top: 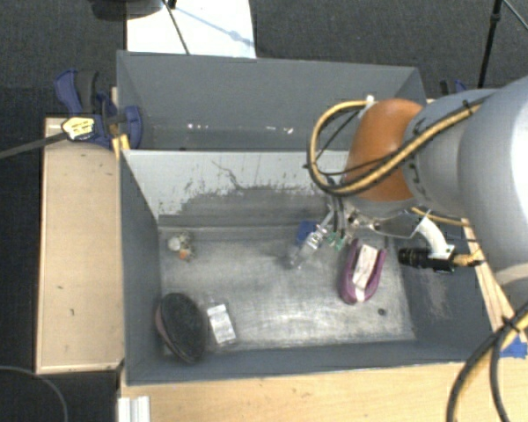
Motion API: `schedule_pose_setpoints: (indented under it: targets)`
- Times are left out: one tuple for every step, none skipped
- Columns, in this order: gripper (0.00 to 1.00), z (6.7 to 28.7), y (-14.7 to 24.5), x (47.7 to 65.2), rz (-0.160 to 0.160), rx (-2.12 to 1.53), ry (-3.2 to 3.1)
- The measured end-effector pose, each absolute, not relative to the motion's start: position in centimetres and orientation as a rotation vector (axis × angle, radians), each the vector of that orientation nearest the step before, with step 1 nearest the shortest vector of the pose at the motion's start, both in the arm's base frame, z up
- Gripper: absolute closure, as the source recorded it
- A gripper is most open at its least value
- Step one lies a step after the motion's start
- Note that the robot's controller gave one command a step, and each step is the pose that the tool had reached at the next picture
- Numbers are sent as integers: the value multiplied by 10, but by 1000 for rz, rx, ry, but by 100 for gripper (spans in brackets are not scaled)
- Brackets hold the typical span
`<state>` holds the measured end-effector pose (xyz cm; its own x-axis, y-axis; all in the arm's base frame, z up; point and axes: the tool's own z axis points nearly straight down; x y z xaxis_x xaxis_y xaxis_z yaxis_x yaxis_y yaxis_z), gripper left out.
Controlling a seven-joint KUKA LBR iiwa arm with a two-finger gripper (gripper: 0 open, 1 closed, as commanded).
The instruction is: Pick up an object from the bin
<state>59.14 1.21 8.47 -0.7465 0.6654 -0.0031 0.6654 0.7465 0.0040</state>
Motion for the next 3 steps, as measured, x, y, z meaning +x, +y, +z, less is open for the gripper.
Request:
schedule_pose_setpoints:
  targets:
    - [0, 80, 2, 592, 1, 1140, 2925]
    - [0, 76, 4, 591, 5, 1334, 2845]
    - [0, 72, -5, 593, 5, 1533, 2739]
